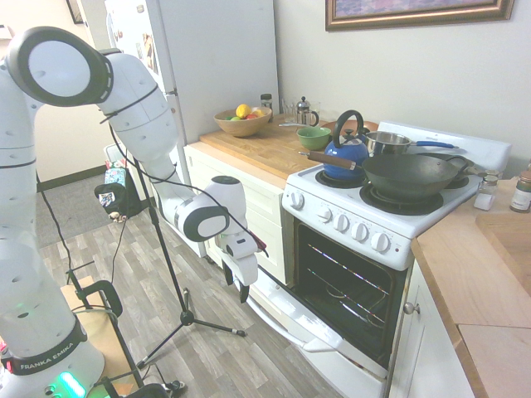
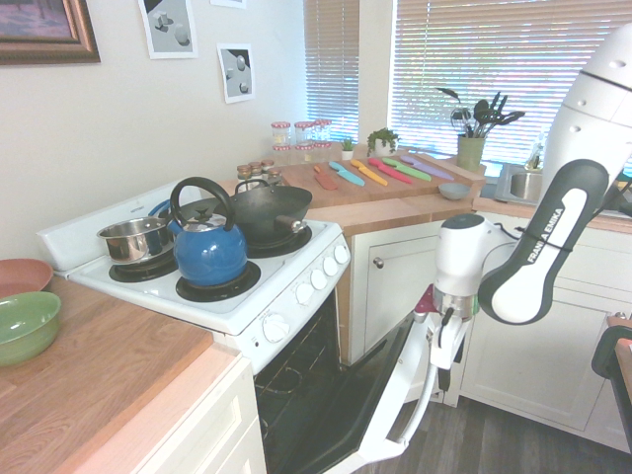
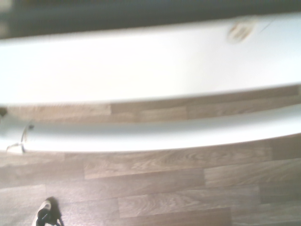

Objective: Close the oven

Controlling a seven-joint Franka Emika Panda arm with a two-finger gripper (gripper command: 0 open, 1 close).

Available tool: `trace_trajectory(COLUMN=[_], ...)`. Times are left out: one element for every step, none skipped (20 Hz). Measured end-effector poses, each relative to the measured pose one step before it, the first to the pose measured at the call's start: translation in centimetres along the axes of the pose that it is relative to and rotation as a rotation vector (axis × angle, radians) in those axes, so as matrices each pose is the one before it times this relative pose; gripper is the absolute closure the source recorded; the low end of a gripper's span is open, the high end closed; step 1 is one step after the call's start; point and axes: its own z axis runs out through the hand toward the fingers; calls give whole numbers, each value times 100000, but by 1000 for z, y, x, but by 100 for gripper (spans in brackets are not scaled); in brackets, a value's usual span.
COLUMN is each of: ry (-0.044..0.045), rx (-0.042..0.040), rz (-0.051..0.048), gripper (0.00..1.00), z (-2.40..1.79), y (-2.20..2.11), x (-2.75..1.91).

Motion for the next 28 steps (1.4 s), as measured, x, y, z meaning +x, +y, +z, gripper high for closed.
trace_trajectory(ry=[-94, -377, -232, -223, -165, 19, 190, 464, 493, 392, 155, -40, -33, 26, 61, 147, 193, 340, -25, 209, 299, 407, 471, 417, 529, 618, 496, 564], rx=[257, 292, 561, 700, 695, 495, 444, 690, 642, 568, 439, 497, 430, 356, 266, 281, 296, 449, 49, 204, 269, 299, 217, 229, 437, 477, 286, 386], rz=[179, -81, -87, -141, -331, -509, -481, -475, -537, -553, -623, -461, -570, -446, -413, -540, -510, -478, -370, -424, -430, -307, -102, -141, -232, -381, -312, -298], gripper=[0, 0, 0, 0, 0, 0, 0, 0, 0, 0, 0, 0, 0, 0, 0, 0, 0, 0, 0, 0, 0, 0, 0, 0, 0, 0, 0, 0], z=[675, 611, 504, 446, 420, 421, 387, 352, 356, 338, 316, 262, 237, 183, 176, 142, 120, 67, 145, 116, 37, -17, -125, -228, -286, -322, -306, -344], y=[-243, -283, -349, -390, -447, -411, -367, -433, -410, -407, -384, -417, -404, -369, -319, -357, -395, -483, -355, -358, -419, -414, -395, -461, -493, -574, -597, -725], x=[-46, 97, 194, 184, 189, 180, 169, 189, 149, 121, 67, 52, 26, 50, 77, 75, 45, 93, -7, 14, 98, 191, 320, 359, 327, 302, 227, 155])
